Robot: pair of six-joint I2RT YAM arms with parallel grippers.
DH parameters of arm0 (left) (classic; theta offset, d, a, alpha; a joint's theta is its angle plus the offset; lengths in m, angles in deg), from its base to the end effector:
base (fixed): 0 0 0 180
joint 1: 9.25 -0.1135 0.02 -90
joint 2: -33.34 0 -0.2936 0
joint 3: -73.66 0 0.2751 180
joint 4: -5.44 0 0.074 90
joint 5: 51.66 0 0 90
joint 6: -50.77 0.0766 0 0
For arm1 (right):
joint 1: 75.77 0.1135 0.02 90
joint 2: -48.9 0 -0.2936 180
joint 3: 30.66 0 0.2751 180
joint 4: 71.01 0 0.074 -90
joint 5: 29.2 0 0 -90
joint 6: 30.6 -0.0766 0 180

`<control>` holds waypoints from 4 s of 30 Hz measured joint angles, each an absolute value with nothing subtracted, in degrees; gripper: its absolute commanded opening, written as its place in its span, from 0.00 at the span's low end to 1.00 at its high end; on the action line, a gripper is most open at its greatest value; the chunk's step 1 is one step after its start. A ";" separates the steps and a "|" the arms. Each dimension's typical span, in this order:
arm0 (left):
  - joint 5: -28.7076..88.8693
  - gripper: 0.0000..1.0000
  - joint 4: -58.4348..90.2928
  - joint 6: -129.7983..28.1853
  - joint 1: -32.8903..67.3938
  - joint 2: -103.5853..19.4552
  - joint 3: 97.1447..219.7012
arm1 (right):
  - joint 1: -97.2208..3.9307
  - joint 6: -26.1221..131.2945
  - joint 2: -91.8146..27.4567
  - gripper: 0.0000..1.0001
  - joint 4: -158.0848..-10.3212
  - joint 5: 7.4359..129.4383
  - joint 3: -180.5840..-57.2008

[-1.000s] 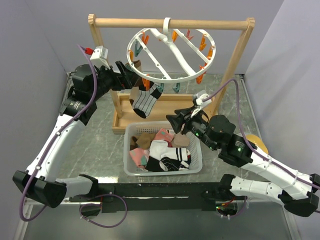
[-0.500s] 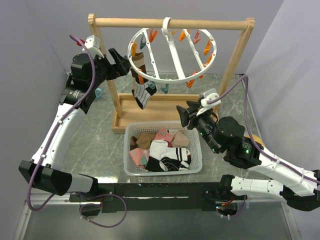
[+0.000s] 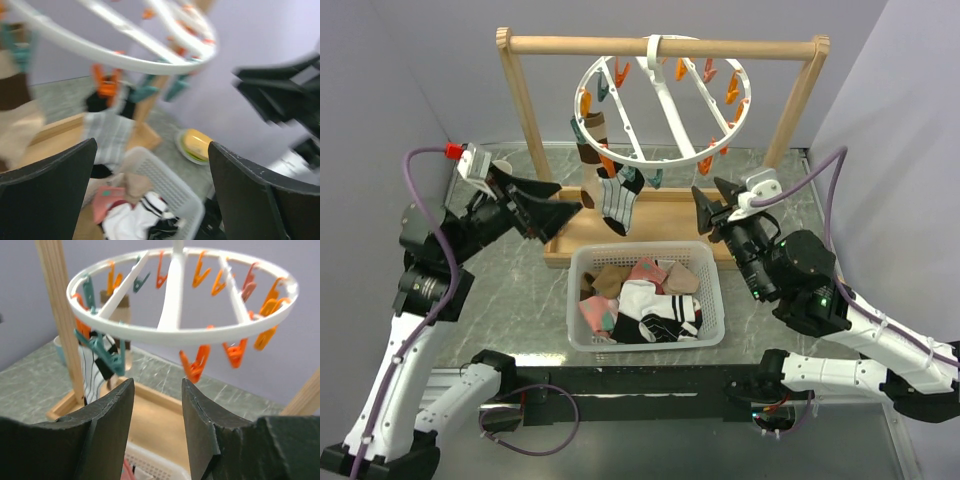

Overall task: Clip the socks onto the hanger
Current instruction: Rotate the hanger at the clothesline.

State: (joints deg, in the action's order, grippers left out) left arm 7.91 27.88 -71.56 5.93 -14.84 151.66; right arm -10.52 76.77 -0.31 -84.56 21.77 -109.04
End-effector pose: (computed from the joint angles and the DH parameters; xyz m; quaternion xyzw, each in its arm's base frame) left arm 0.1846 -0.0903 0.4871 0.1000 0.6593 -0.4505 0.5936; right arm 0.1263 0.1587 0.5058 -0.1762 0.6036 0.1201 0.7682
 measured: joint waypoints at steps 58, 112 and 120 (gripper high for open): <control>30.64 0.99 33.47 -67.94 10.57 -38.36 168.34 | -29.23 59.24 -12.79 0.34 -96.27 47.56 -123.62; -13.78 0.10 53.80 -66.30 9.54 -4.53 155.03 | -26.78 59.89 -14.56 0.29 -96.34 47.93 -125.89; 6.20 0.52 44.67 -67.19 9.47 5.13 144.56 | -26.78 59.87 -14.06 0.29 -96.32 47.76 -125.84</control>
State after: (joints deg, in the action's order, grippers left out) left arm 6.20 44.67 -67.19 9.47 5.13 144.56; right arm -26.78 59.87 -14.06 -96.32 47.76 -125.84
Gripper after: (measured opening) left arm 0.453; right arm 0.288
